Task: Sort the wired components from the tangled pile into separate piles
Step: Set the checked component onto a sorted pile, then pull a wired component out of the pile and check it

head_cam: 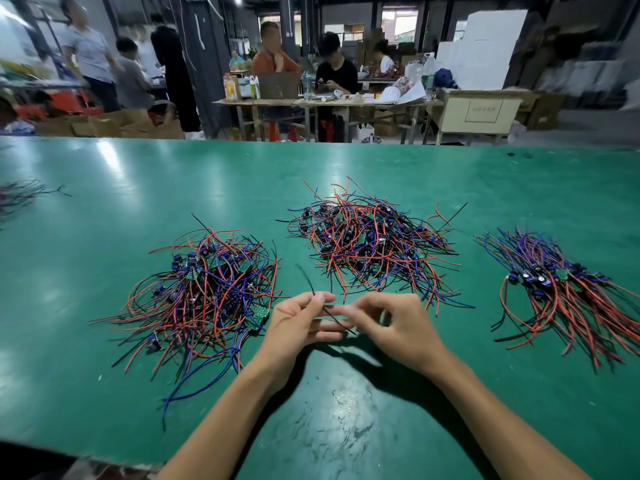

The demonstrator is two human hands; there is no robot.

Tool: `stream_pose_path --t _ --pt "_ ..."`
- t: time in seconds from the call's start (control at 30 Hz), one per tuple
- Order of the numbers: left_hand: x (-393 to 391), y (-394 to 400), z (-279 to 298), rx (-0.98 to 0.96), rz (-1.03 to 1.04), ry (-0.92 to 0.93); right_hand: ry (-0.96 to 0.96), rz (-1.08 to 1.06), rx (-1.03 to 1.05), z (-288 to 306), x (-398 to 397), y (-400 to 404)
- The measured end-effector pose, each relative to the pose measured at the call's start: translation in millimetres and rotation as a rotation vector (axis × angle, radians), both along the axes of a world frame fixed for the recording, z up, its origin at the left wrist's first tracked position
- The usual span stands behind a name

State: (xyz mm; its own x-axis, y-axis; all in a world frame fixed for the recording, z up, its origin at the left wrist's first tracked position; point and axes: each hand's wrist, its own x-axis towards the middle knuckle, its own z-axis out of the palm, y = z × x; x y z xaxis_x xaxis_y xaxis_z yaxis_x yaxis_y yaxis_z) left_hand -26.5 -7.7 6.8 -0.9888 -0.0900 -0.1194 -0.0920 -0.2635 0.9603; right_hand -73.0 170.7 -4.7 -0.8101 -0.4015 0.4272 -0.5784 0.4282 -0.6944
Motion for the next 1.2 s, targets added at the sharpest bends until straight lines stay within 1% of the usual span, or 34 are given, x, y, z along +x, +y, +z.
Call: stream_pose_path --t 0.03,0.1,0.13,0.17,0.23,0.27,0.33,0.4,0.47,0.53,0.57,0.6,0.67,0.73,0.77,0.83,0.9,0.97,1.0,1.03,1.1,1.13,1.17,1.2 --pt "-0.4 -1.0 0.2 0.031 0.010 -0.013 0.056 -0.125 0.008 1.5 -5.6 4.3" --pt "-1.9 -2.8 0.2 0.076 0.023 -0.032 0.152 -0.456 0.046 5.7 -18.1 22.0" --pt "-2.1 -4.2 0.0 0.101 0.024 -0.033 0.149 -0.593 0.090 6.8 -23.9 33.7" --pt "-2.2 -4.8 0.1 0.130 0.024 -0.030 0.107 -0.691 0.165 8.4 -28.5 45.4" --pt "-2.5 -5.7 -0.1 0.191 0.024 -0.024 -0.018 -0.756 0.346 8.0 -33.7 64.1" --pt "-3.2 -5.9 -0.3 0.225 0.018 -0.022 -0.069 -0.762 0.385 8.3 -34.0 68.9" --pt "-3.7 -4.7 0.8 0.273 -0.005 -0.029 -0.131 -0.750 0.396 9.4 -33.2 69.9" --pt "-2.9 -2.6 1.1 0.273 -0.034 -0.032 -0.095 -0.729 0.395 11.9 -32.3 65.5" --pt "-1.0 -1.8 1.1 0.266 -0.077 -0.017 -0.067 -0.677 0.266 14.4 -30.7 57.9" --pt "0.8 -1.3 0.4 0.250 -0.109 -0.009 -0.098 -0.592 0.099 14.9 -27.7 48.3" --pt "1.1 -0.9 0.3 0.240 -0.124 -0.007 -0.128 -0.547 0.050 14.3 -26.1 42.8" --pt "1.5 -0.4 0.4 0.233 -0.141 -0.009 -0.161 -0.506 0.034 12.6 -24.7 37.2" --pt "2.6 1.0 1.7 0.223 -0.178 -0.031 -0.192 -0.452 0.079 5.5 -21.4 27.6" --pt "4.0 1.6 2.5 0.217 -0.210 -0.053 -0.159 -0.432 0.128 0.7 -17.8 21.7" --pt "4.6 1.5 3.0 0.219 -0.217 -0.055 -0.158 -0.415 0.098 0.2 -16.7 20.2" --pt "5.8 1.3 3.8 0.231 -0.202 -0.040 -0.176 -0.359 -0.031 1.9 -15.6 18.2" --pt "5.8 0.1 5.1 0.207 -0.142 -0.014 -0.155 -0.345 -0.078 3.2 -16.2 18.5" --pt "5.7 -6.8 12.2 0.101 -0.054 0.019 -0.136 -0.367 -0.031 2.3 -18.0 20.5" --pt "4.6 -13.5 16.2 -0.020 0.000 0.078 -0.141 -0.378 0.001 0.9 -18.3 21.7" --pt "2.2 -23.2 20.7 -0.217 0.079 0.186 -0.151 -0.387 0.026 -0.1 -18.8 22.3" --pt "-4.6 -49.5 35.8 -0.758 0.299 0.470 -0.150 -0.395 0.059 -0.6 -19.6 23.2" --pt "-7.3 -65.0 46.3 -1.012 0.412 0.566 -0.144 -0.391 0.077 0.3 -19.2 22.6" --pt "-7.9 -79.2 57.0 -1.196 0.512 0.591 -0.145 -0.384 0.103 1.8 -18.0 21.5" --pt "-8.9 -91.9 65.4 -1.312 0.580 0.559 -0.143 -0.382 0.150 2.7 -16.7 20.5"
